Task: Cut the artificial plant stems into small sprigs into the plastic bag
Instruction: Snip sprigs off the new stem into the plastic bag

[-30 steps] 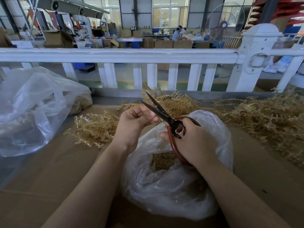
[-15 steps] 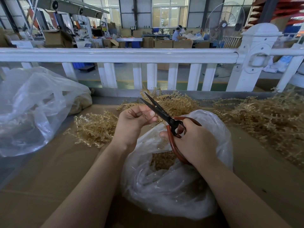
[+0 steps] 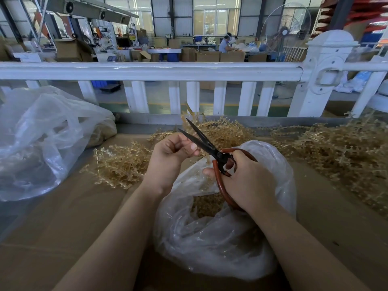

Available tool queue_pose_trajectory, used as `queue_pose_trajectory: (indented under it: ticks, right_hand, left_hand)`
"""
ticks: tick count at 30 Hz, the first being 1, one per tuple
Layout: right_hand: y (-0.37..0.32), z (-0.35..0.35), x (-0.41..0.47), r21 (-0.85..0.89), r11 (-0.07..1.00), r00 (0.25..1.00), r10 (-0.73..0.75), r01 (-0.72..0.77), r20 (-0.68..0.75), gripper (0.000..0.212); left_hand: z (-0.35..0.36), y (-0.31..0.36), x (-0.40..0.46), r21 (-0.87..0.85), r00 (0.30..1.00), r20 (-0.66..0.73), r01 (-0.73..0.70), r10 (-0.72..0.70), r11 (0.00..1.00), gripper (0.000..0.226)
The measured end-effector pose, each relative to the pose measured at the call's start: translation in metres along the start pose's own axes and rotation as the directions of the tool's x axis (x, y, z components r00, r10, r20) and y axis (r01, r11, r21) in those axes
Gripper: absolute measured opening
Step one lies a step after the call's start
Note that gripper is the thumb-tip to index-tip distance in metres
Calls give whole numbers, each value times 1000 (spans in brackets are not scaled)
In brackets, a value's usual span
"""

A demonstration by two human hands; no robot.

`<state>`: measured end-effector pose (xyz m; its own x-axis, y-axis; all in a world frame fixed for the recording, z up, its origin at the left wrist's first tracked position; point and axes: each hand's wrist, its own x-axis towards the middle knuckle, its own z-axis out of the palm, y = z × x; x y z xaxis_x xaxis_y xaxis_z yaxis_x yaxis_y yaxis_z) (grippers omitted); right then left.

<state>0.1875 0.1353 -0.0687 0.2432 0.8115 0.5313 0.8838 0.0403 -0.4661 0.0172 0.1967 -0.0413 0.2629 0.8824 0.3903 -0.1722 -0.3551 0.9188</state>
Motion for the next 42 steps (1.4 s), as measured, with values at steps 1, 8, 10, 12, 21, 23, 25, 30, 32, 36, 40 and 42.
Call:
queue_pose_trajectory:
  ticks: [1,8,10,12,21,23,25,30,32,36,40,42]
  right_hand:
    - [1,1,0,-4,1000,1000,-2,2,0,80]
    - [4,4,1,19,1000,1000,-10,10,2,86]
    - [3,3,1,13,1000,1000,-16,16,-18,86]
    - [4,2,1,-3,1000,999,-23,23,-35,85]
    - [5,2,0,-46,998,999,-37,35,-31,80]
    - [5,3,0,-53,997,998,-50,48,-38,66]
    - [5,3,0,-49,998,998,-48,46,-43,60]
    - [6,3,2,-56,998,998,-43,41,-36,55]
    - [7,3,2,-46,998,999,-37,35,-38,55]
    - [5,4,-1,137,990,1000,16,-16,0,65]
    - [7,8,4,334,935,993,111,-118,39,31]
    - [7,7,8,431,882,981,156,-192,116,19]
  left_hand:
    - [0,0,0,25,1000,1,-7,7,1000,11]
    - [-3,2,0,152,999,22,-39,36,988,6]
    - [-2,2,0,163,999,26,-44,40,986,7]
    - [-2,2,0,176,999,27,-47,43,983,6]
    - [-2,3,-1,134,999,38,-41,36,990,8]
    - [-2,3,-1,131,998,42,-45,40,990,11]
    - [-2,4,-1,135,998,42,-51,45,990,14]
    - [-1,3,-1,98,998,35,-51,48,994,7]
    - [-1,3,0,79,998,38,-48,45,996,6]
    - [0,3,0,-12,1000,16,11,-11,1000,9]
    - [3,4,-2,-31,995,38,99,-98,995,13]
    - [7,3,-3,19,988,81,129,-130,991,14]
